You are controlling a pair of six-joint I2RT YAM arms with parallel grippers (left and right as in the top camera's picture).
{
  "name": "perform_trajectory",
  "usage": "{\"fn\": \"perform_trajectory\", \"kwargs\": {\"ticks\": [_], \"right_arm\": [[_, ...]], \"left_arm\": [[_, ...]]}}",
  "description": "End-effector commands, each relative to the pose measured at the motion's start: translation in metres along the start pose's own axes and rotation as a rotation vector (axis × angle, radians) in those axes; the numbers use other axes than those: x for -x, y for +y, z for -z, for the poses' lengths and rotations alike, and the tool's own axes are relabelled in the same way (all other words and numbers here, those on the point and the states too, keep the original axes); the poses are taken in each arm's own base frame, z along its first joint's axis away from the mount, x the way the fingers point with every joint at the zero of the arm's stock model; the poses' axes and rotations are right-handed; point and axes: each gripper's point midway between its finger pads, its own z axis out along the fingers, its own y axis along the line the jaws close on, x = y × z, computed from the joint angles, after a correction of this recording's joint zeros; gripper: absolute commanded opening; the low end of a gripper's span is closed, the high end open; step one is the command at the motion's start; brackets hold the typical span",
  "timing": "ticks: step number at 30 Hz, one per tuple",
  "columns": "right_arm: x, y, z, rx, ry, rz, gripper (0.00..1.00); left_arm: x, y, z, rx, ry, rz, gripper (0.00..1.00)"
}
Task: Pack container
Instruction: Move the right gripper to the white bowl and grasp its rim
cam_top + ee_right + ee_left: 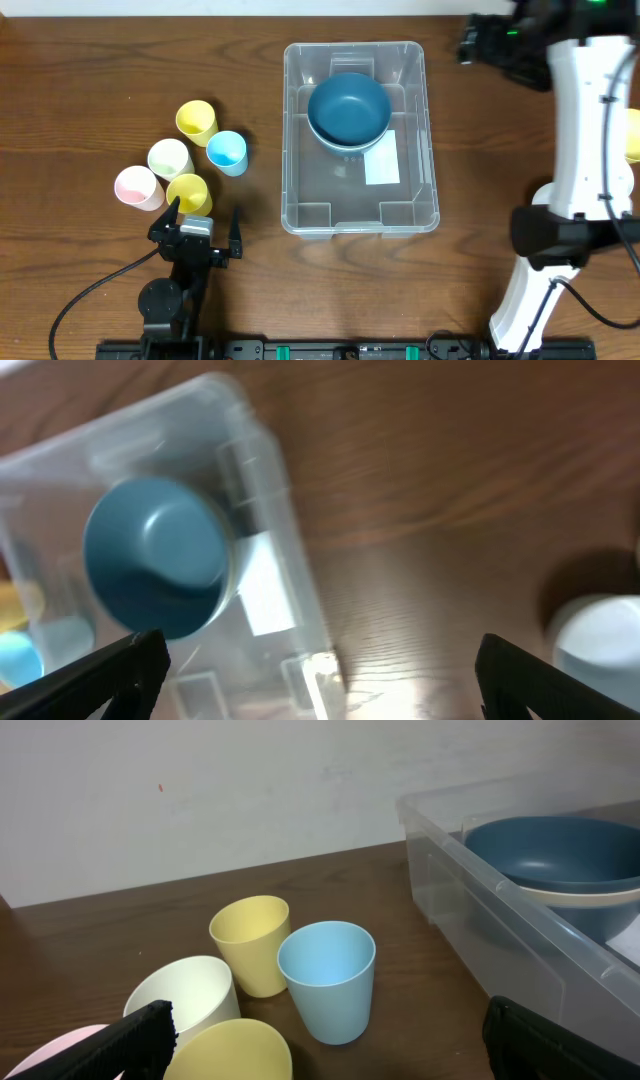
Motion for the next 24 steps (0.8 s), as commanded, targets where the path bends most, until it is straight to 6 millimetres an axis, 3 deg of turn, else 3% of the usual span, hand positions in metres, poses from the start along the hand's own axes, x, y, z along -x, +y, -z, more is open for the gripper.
{"fn": "perform_trajectory", "kwargs": {"ticks": [1,3,8,12,15,24], "right_arm": [[-0.001,-0.022,0.013,0.012,0.005,-0.028,0.99],[-0.01,-0.043,0.011,-0.026,0.041,-0.063,0.99],[-0.059,-0.109,-0.008,-0.156,0.215,-0.227,0.99],[-0.092,-0.148,-0.027,-0.209,0.323,-0.336,0.99],[-0.112,-0.168,-0.044,-0.227,0.374,-0.364,0.99],[-0.146,-0.201,-0.085,-0.307,0.445,-0.394,0.99]], "left_arm": [[-0.015,-0.003,-0.001,-0.015,0.042,-0.003,0.98],[-0.015,-0.003,-0.001,-0.015,0.042,-0.003,0.98],[-0.015,-0.003,-0.001,-0.015,0.042,-0.003,0.98],[-0.015,-0.003,-0.001,-0.015,0.042,-0.003,0.98],[-0.015,-0.003,-0.001,-0.015,0.042,-0.003,0.98],[-0.015,-0.003,-0.001,-0.015,0.042,-0.003,0.98]]}}
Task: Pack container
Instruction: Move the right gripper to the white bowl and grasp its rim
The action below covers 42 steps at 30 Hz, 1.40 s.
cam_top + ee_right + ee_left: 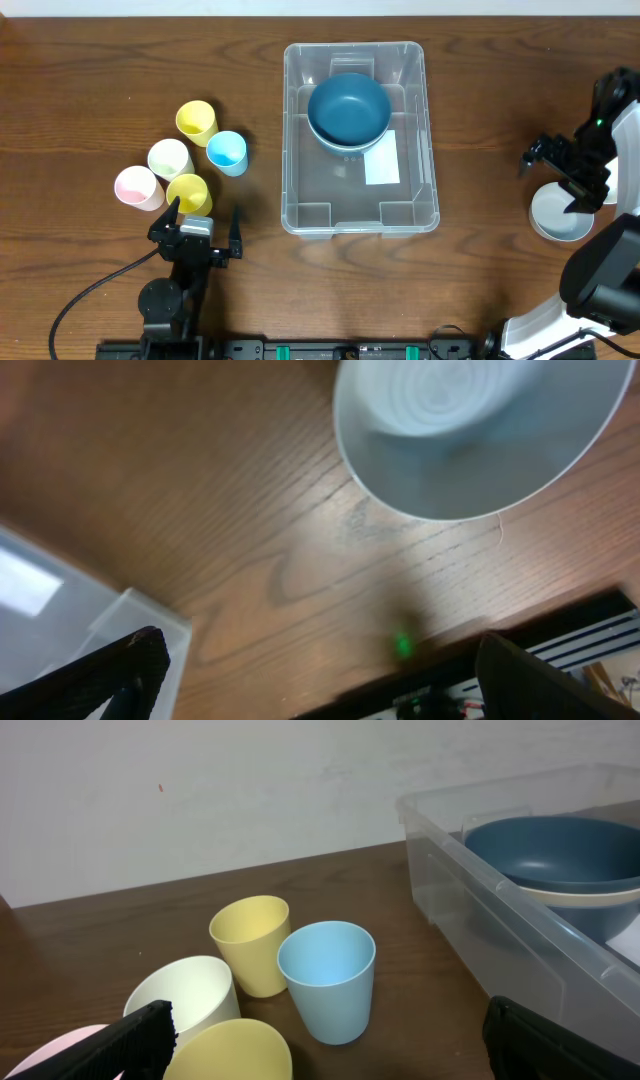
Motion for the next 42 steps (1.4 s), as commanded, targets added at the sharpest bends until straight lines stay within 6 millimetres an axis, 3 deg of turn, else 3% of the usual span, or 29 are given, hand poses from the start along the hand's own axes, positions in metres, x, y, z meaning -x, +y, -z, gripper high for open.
{"fn": "perform_trajectory", "kwargs": {"ticks": [1,6,14,21,24,29,32,42], "right_arm": [[-0.002,-0.013,-0.012,-0.051,-0.022,0.007,0.99],[0.014,-0.007,-0.039,-0.02,-0.078,-0.028,0.99],[0.047,-0.004,-0.06,-0.01,-0.224,-0.044,0.99],[0.058,-0.002,-0.074,0.006,-0.283,-0.045,0.98],[0.06,-0.003,-0.075,0.002,-0.293,-0.046,0.84],[0.063,-0.002,-0.075,0.007,-0.303,-0.047,0.47],[0.063,-0.003,-0.075,0.003,-0.305,-0.047,0.32],[0.064,-0.004,-0.081,-0.002,-0.318,-0.049,0.18]], "left_arm": [[-0.015,-0.003,-0.001,-0.015,0.042,-0.003,0.98],[-0.015,-0.003,-0.001,-0.015,0.042,-0.003,0.98],[-0.015,-0.003,-0.001,-0.015,0.042,-0.003,0.98],[-0.015,-0.003,-0.001,-0.015,0.042,-0.003,0.98],[-0.015,-0.003,-0.001,-0.015,0.042,-0.003,0.98],[-0.015,-0.003,-0.001,-0.015,0.042,-0.003,0.98],[-0.015,-0.003,-0.001,-0.015,0.042,-0.003,0.98],[-0.015,-0.003,-0.001,-0.015,0.042,-0.003,0.98]]}}
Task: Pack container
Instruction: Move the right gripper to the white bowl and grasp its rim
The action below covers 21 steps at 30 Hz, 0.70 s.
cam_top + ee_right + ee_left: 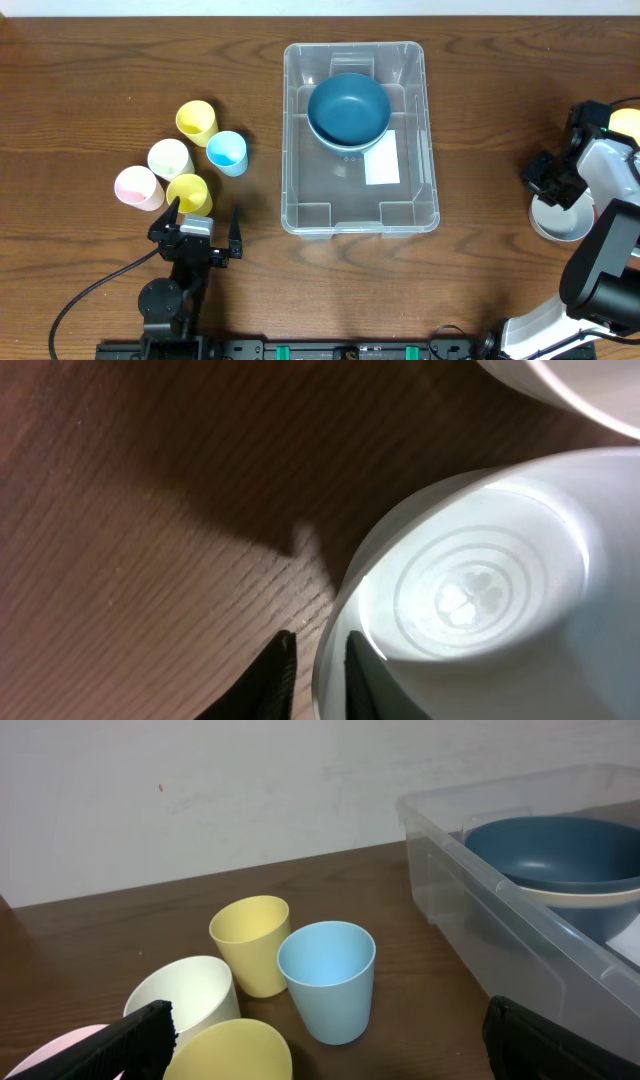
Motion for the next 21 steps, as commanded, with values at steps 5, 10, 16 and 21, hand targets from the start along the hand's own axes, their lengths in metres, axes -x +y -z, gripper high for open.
{"fn": "perform_trajectory", "kwargs": {"ticks": [5,10,16,21], "right_arm": [[-0.006,-0.007,-0.01,-0.007,-0.025,-0.011,0.18],[-0.005,-0.006,-0.012,-0.001,-0.037,-0.011,0.11],[0.003,-0.003,-0.004,0.006,-0.05,-0.012,0.02],[0.017,0.004,0.015,0.025,-0.064,-0.022,0.01]], "left_arm": [[-0.015,-0.003,-0.001,-0.015,0.042,-0.003,0.98],[-0.015,-0.003,-0.001,-0.015,0.042,-0.003,0.98],[-0.015,-0.003,-0.001,-0.015,0.042,-0.003,0.98],[-0.015,-0.003,-0.001,-0.015,0.042,-0.003,0.98]]}}
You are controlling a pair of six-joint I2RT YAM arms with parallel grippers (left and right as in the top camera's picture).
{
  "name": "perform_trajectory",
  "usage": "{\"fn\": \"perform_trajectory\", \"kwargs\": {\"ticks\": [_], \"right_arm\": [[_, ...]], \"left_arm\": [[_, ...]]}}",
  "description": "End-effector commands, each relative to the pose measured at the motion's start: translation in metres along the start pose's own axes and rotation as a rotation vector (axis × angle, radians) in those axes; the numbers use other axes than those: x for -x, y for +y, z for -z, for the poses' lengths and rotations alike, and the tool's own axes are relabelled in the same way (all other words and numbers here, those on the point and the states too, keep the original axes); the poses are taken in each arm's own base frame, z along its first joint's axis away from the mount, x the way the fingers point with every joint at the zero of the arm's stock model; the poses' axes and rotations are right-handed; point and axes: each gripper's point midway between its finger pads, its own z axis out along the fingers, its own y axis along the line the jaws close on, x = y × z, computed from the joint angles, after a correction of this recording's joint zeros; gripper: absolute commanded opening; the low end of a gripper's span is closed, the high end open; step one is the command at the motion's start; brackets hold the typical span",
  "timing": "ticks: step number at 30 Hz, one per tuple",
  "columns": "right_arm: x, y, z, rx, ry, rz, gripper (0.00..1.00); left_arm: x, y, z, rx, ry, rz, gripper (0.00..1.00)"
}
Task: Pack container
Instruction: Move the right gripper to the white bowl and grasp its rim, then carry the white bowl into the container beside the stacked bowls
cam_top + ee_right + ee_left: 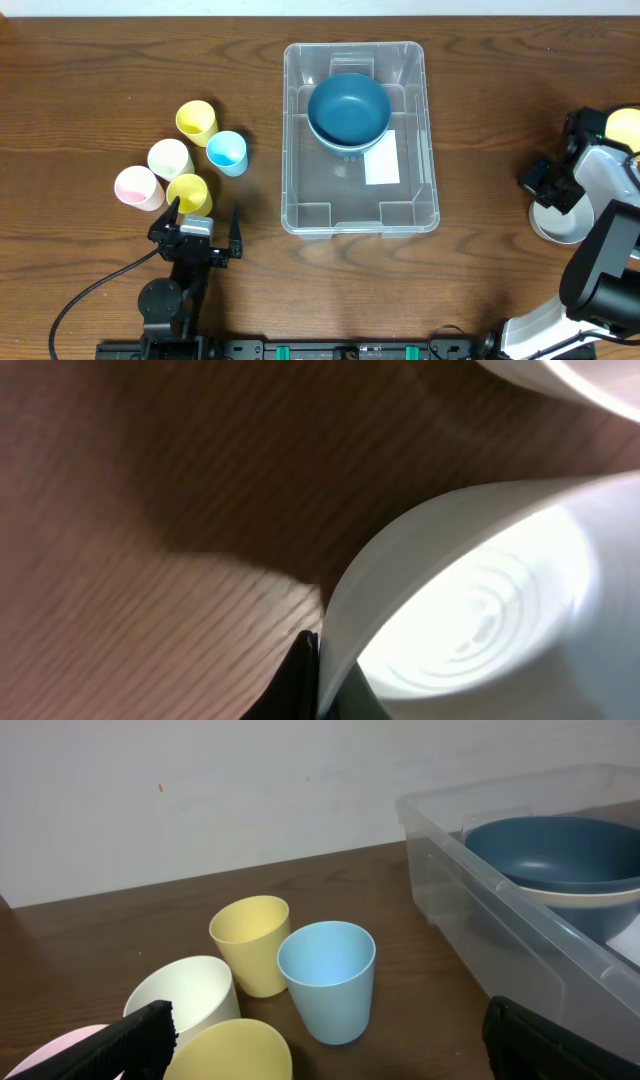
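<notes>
The clear plastic container [432, 160] stands mid-table with a dark blue bowl [348, 108] nested on a pale one at its far end. A white bowl [562, 218] sits at the right edge of the table. My right gripper [546, 184] is shut on its left rim; in the right wrist view the two dark fingers [303, 672] pinch the rim of the white bowl [470, 610]. My left gripper [201, 228] rests open near the front left, with nothing between its fingers [146, 1034].
Several cups stand at the left: yellow [196, 121], light blue [227, 152], cream [169, 158], pink [137, 187] and a second yellow [188, 192]. A yellow bowl [626, 126] lies behind the white one. A white label [381, 160] sits on the container floor.
My right gripper's fingers stood apart on either side of the white bowl's rim; now they are shut on it. The left arm and the cups have not moved.
My right arm was first raised at the back right, beside the container. It then hung open over the white bowl at the right edge. Then its fingers straddled the bowl's left rim, and now they grip it. The left arm stayed still throughout.
</notes>
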Motion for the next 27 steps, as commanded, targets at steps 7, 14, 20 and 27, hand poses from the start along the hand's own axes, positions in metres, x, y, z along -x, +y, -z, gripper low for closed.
{"fn": "perform_trajectory", "kwargs": {"ticks": [7,14,20,27], "right_arm": [[0.045,0.054,0.092,0.252,-0.046,-0.002,0.01],[0.021,0.151,0.22,0.606,-0.072,0.317,0.01],[-0.056,0.225,0.281,0.606,-0.191,0.677,0.01],[-0.154,0.262,0.267,0.489,-0.178,0.832,0.01]], "left_arm": [[-0.015,-0.003,-0.001,-0.015,0.042,-0.003,0.98],[-0.015,-0.003,-0.001,-0.015,0.042,-0.003,0.98],[-0.015,-0.003,-0.001,-0.015,0.042,-0.003,0.98],[-0.015,-0.003,-0.001,-0.015,0.042,-0.003,0.98]]}}
